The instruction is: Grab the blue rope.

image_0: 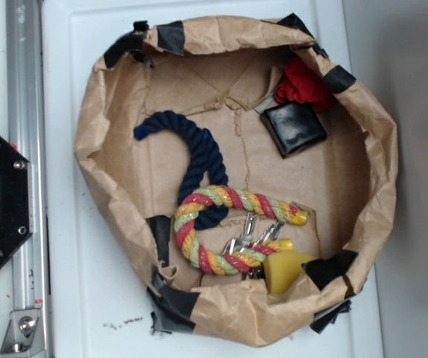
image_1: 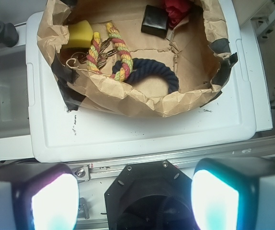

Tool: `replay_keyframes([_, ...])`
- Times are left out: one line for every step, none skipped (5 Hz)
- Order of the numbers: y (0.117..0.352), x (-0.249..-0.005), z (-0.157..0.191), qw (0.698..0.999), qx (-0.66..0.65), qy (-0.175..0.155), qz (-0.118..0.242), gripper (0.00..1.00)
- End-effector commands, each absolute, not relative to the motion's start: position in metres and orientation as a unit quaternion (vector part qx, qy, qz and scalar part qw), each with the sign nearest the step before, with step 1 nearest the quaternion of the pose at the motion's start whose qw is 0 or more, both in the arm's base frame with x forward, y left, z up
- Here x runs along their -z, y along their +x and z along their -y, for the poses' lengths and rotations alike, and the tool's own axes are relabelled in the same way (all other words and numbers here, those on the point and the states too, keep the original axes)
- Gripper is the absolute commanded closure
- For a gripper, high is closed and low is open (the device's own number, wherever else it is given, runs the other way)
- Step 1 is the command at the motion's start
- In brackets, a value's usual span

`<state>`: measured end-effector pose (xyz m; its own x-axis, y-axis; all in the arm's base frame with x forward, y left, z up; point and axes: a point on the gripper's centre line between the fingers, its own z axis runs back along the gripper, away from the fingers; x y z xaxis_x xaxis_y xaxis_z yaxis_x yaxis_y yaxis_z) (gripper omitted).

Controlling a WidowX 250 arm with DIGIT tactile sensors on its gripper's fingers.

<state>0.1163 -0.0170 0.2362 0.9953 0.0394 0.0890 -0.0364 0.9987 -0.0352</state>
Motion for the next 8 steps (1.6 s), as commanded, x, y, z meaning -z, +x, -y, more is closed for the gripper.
replay_keyframes([0.116,-0.236,0.017,0.999,-0.019,-0.017,0.045,0.0])
replay_keyframes([0.166,-0.207,0.009,0.999,0.0,0.044,0.031,0.0])
replay_keyframes([0.206,-0.174,0.01,0.994,0.065,0.08,0.029,0.0])
replay_keyframes([0.224,-0.132,0.01,0.98,0.174,0.089,0.032,0.0])
replay_keyframes([0.222,-0.094,0.008,0.952,0.295,0.072,0.034,0.0])
replay_keyframes([0.225,-0.067,-0.004,0.93,0.353,0.087,0.057,0.0])
replay_keyframes([0.24,-0.048,-0.015,0.937,0.339,0.072,0.042,0.0])
replay_keyframes([0.247,-0.032,-0.014,0.937,0.345,0.05,0.009,0.0])
